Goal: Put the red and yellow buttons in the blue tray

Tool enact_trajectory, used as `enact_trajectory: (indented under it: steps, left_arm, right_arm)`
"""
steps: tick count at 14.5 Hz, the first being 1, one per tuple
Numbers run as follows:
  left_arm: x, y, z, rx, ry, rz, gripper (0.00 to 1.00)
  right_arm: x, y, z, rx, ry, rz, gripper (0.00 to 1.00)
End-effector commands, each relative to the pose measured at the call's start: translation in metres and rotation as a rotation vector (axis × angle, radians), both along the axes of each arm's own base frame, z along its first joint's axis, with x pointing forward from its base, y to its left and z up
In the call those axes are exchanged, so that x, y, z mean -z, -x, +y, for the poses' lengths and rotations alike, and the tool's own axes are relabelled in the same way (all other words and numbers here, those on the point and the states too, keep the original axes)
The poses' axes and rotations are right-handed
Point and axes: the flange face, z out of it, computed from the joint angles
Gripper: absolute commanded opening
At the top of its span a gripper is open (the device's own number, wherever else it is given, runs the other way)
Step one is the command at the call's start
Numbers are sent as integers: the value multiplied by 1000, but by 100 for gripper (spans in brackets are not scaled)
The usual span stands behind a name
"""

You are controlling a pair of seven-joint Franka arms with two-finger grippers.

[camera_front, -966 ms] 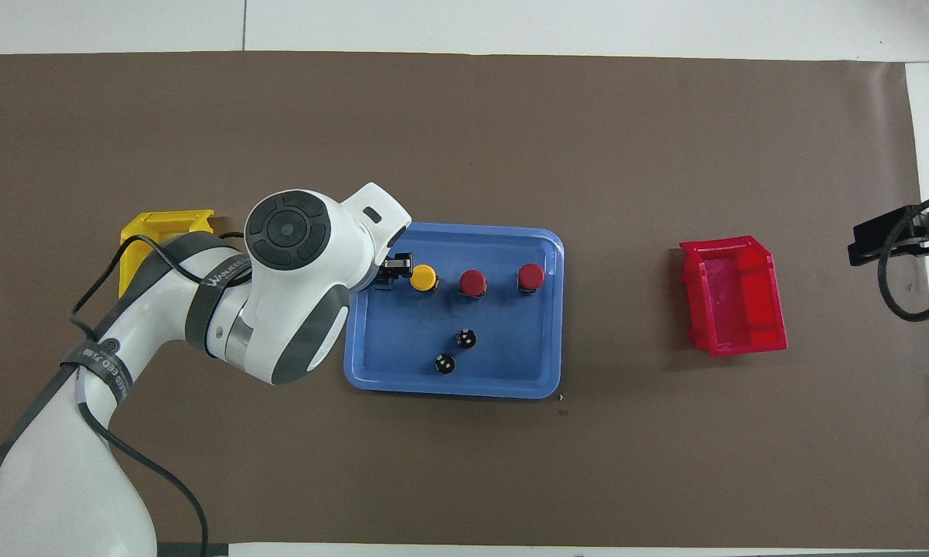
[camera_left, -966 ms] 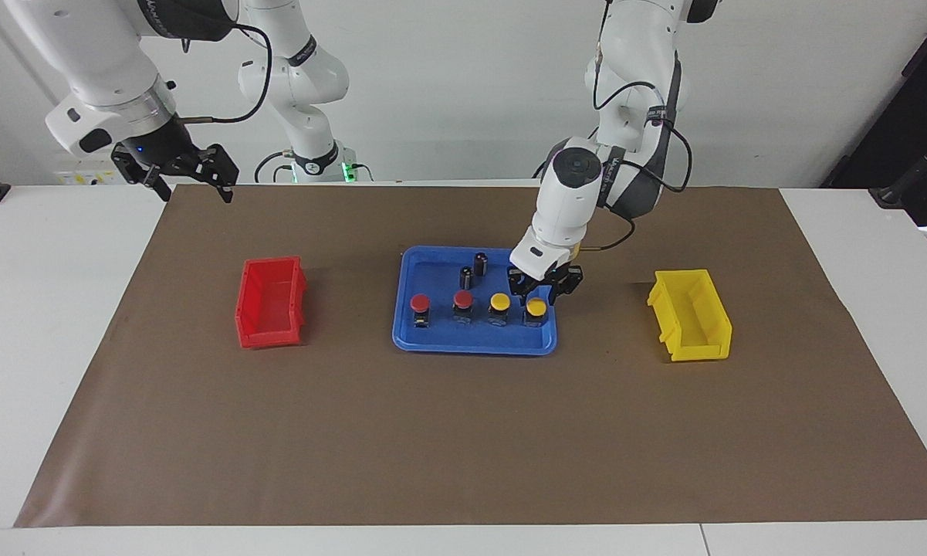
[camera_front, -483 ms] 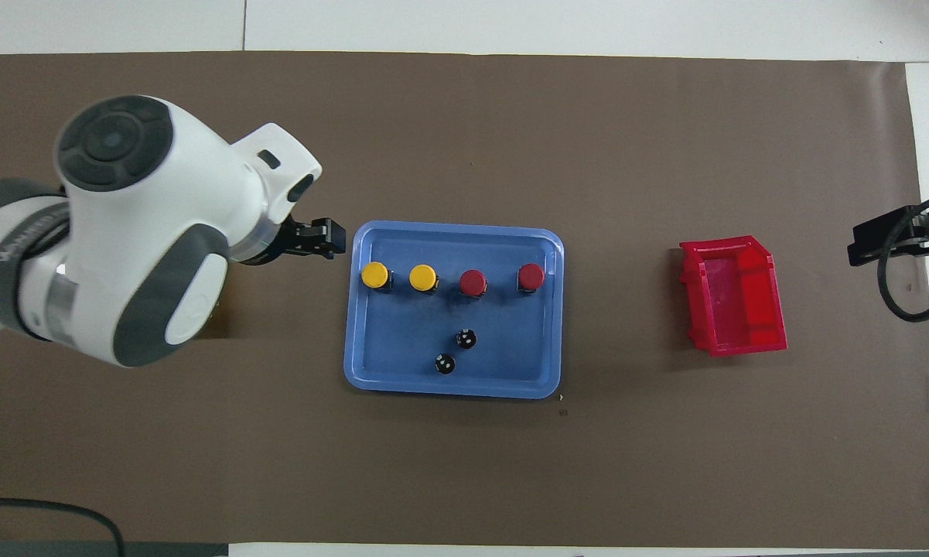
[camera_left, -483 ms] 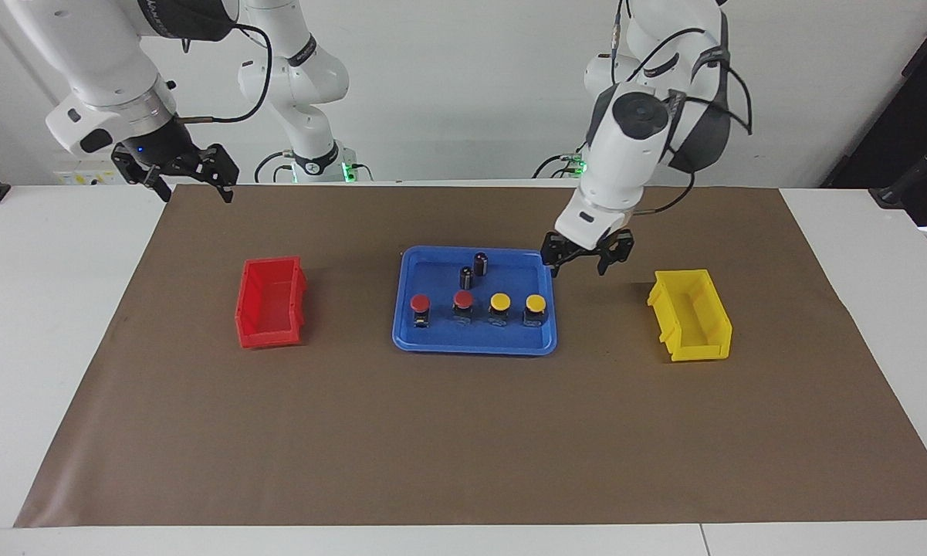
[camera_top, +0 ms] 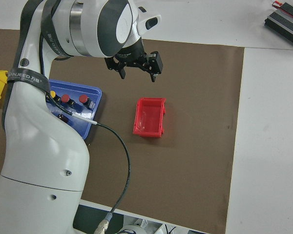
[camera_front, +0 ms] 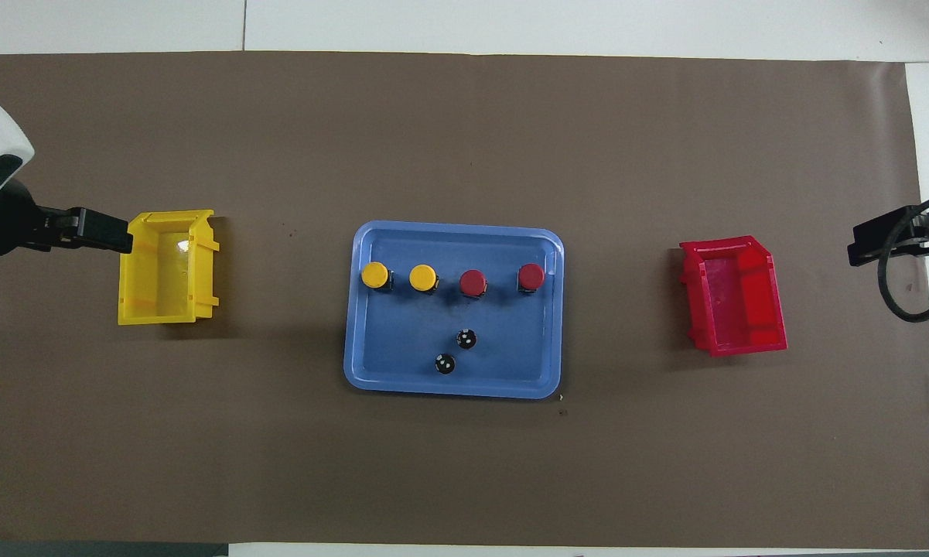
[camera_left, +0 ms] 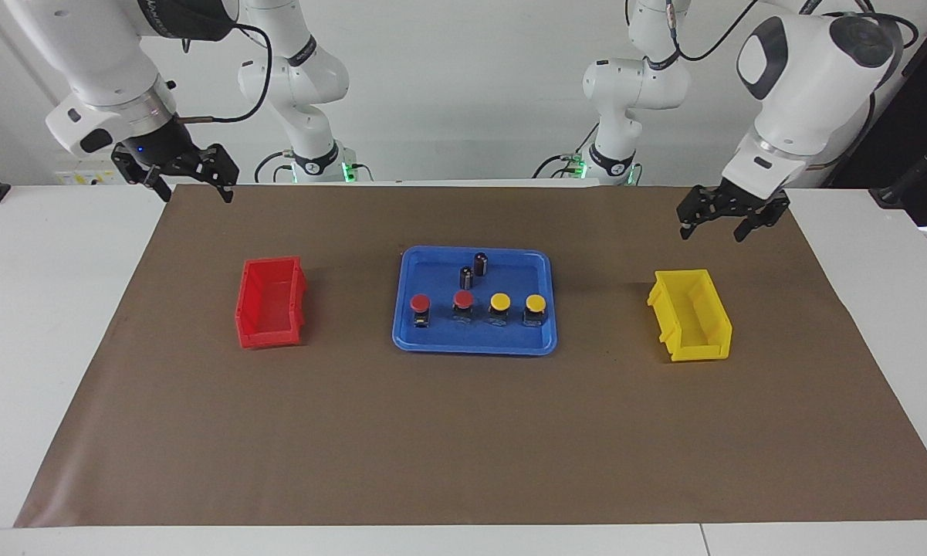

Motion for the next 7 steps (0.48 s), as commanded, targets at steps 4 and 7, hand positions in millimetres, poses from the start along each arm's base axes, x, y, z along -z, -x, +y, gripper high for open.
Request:
enact_trajectory:
  steps: [4,7]
  left_arm:
    - [-37,17,20,35,-3,6,100]
    - [-62,28,21,32,2,-40,100]
  right_arm:
    - [-6,-3,-16,2,-17,-38,100]
    - [-5,-2,-18,5,-17,-34,100]
